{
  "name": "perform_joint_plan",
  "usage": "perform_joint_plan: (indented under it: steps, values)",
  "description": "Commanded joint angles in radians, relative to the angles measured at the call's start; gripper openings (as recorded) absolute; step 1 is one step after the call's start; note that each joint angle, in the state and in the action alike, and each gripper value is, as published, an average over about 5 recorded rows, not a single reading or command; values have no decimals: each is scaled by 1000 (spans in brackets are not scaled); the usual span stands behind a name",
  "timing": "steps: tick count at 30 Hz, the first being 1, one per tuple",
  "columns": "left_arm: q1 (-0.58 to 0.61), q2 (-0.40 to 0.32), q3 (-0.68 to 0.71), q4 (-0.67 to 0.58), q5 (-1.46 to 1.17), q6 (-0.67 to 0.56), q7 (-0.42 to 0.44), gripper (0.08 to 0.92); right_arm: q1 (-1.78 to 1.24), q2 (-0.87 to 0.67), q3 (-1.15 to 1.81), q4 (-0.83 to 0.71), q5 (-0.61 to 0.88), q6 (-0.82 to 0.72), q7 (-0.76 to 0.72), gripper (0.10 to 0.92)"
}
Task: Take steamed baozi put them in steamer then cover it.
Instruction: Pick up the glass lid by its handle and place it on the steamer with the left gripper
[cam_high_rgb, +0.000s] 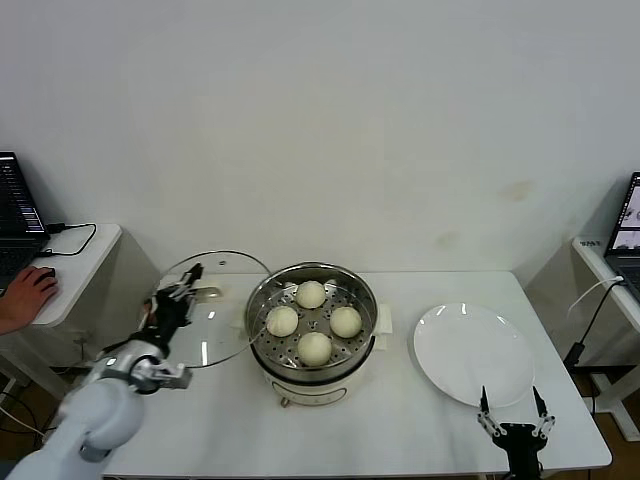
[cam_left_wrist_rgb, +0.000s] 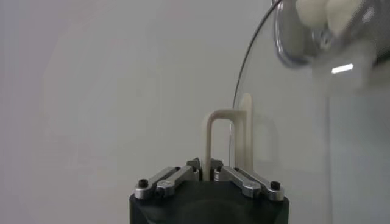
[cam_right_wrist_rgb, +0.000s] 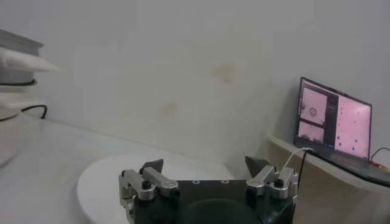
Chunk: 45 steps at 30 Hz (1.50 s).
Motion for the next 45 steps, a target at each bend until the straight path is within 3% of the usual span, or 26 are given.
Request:
perform_joint_plan:
  steps: [1, 16, 45]
  values:
    - [-232, -158, 281, 14, 134, 155, 83, 155, 5, 10, -17, -14, -23, 2, 2, 823]
    - [-316, -258, 426, 97, 255, 158, 127, 155, 15, 15, -29, -29, -34, -5, 2, 823]
    - [-325, -266, 484, 162, 272, 133, 120, 155, 12, 16, -30, -33, -39, -2, 2, 823]
